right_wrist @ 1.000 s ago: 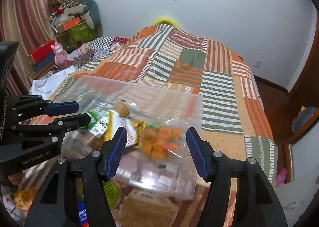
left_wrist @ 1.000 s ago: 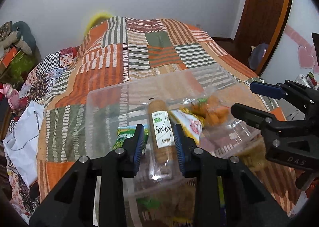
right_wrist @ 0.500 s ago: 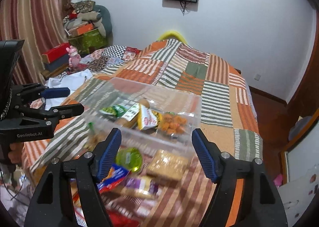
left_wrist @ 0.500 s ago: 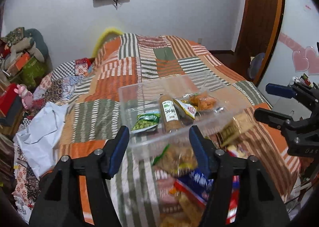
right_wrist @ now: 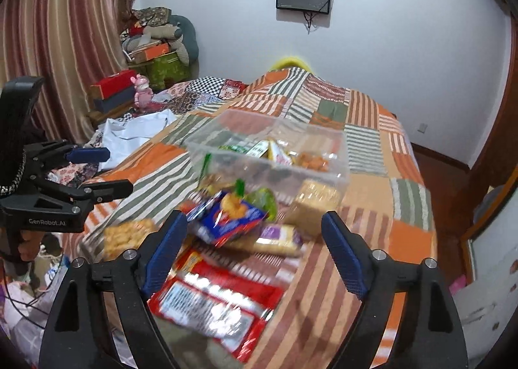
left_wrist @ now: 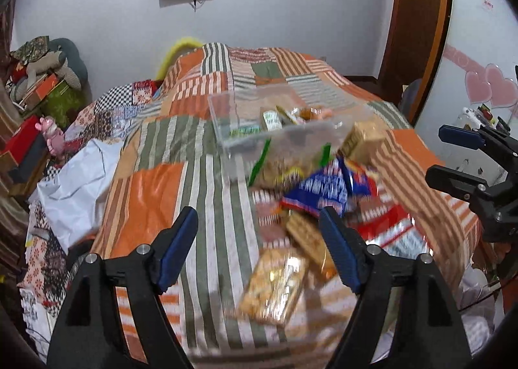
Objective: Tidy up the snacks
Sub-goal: 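Reach the right tool to the red-wrapped packet and the left tool to the bun bag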
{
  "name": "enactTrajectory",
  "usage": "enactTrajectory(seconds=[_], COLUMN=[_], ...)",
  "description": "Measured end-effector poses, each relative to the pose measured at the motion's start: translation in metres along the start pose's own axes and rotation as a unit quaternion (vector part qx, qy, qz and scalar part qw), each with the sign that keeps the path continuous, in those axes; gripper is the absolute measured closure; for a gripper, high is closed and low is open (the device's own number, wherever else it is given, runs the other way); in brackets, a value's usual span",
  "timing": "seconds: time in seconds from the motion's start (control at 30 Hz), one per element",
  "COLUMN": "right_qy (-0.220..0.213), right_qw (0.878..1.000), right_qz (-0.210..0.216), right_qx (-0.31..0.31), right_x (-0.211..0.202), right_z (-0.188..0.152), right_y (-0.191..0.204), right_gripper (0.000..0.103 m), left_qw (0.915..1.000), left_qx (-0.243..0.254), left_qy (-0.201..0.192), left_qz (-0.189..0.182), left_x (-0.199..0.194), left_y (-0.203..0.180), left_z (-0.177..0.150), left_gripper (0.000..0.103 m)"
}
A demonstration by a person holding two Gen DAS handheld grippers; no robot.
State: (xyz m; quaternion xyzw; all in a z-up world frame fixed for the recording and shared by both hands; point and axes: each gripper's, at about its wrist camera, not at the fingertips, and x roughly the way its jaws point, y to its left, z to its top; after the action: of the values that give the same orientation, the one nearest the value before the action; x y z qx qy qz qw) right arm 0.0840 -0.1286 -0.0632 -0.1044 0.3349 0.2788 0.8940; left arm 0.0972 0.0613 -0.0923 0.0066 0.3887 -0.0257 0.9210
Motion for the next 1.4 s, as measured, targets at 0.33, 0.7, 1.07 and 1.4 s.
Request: enactTrajectory(seconds=[0.33, 0.7, 1.07, 1.4], right_qy=[0.060, 0.082, 0.081, 0.055], right_qw=[0.997, 0.997, 0.994, 0.989], right_qz=[0.026, -0.005, -0.023, -0.066], right_qx=[0.028, -0.007, 0.070, 0.119], right_x=[0.037, 0.057, 0.049, 0.020], right_z=[-0.036, -0.052, -0.059, -0.060], right_y=[0.022, 0.039, 0.001, -0.024], right_gripper=[0.017, 0.000, 0.000, 0.000], left_qw=[0.9993, 0.9970, 0.9978, 0.9967], left_qx=[-0.010, -0.033, -0.043, -0.070], left_qy=[0.033, 0.062, 0.046, 0.035], left_qz=[-0.011, -0.033, -0.022, -0.019], left_x=[0.013, 0.040, 0.052, 0.046], left_y=[0.001, 0.003, 0.001, 0.011], left_z=[-0.046, -0.064, -0.071, -0.080], left_gripper=[0.026, 0.026, 0.034, 0.058])
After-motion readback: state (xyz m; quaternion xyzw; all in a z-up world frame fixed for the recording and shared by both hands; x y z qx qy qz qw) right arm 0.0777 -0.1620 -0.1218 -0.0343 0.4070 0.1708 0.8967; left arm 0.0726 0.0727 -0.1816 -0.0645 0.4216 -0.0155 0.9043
